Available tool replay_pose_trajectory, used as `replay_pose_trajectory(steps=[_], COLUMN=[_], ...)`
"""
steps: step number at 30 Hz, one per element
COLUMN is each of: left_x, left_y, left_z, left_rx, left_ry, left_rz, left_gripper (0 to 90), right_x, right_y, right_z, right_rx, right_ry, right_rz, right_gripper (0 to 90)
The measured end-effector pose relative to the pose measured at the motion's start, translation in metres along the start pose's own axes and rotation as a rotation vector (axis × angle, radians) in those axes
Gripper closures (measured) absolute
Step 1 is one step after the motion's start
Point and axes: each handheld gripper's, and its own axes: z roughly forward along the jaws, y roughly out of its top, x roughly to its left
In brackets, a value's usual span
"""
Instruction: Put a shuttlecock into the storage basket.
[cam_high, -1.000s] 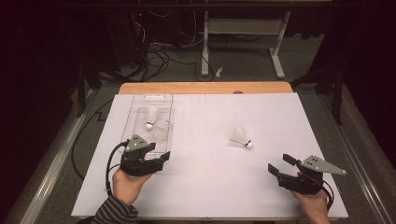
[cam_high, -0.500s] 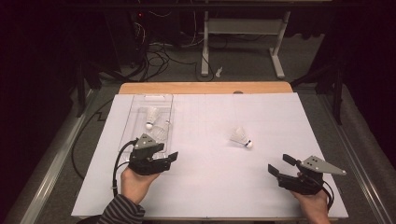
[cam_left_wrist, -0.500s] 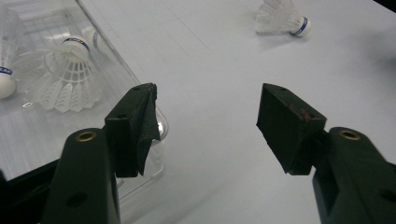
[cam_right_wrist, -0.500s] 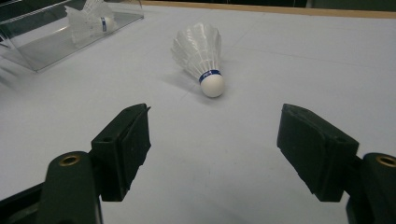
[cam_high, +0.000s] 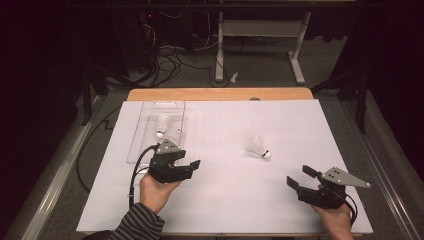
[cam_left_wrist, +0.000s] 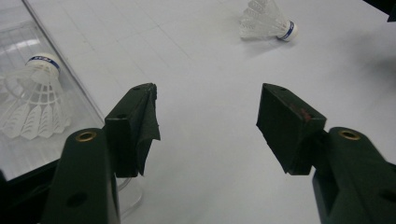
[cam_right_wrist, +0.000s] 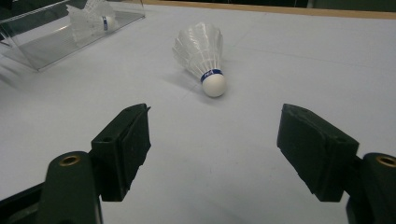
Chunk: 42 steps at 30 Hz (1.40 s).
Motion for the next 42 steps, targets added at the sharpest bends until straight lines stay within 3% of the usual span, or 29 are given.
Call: replay_pose_trajectory(steps=[26, 42], left_x=[-0.015, -0.028], left_y=[0.002, 0.002], left_z=[0.030, 0.045], left_rx=[0.039, 0.077], left_ry=[-0.027, -0.052], left_rz=[-0.019, 0.007], left_gripper=[40.0, 41.9], right_x=[0.000, -0.001], right_y=[0.000, 0.000], right_z=[0.000, -0.001], right_rx=[0.002, -0.001], right_ry=[-0.004, -0.003], right_rz=[-0.002, 0.000], right_gripper=[26.4, 26.4])
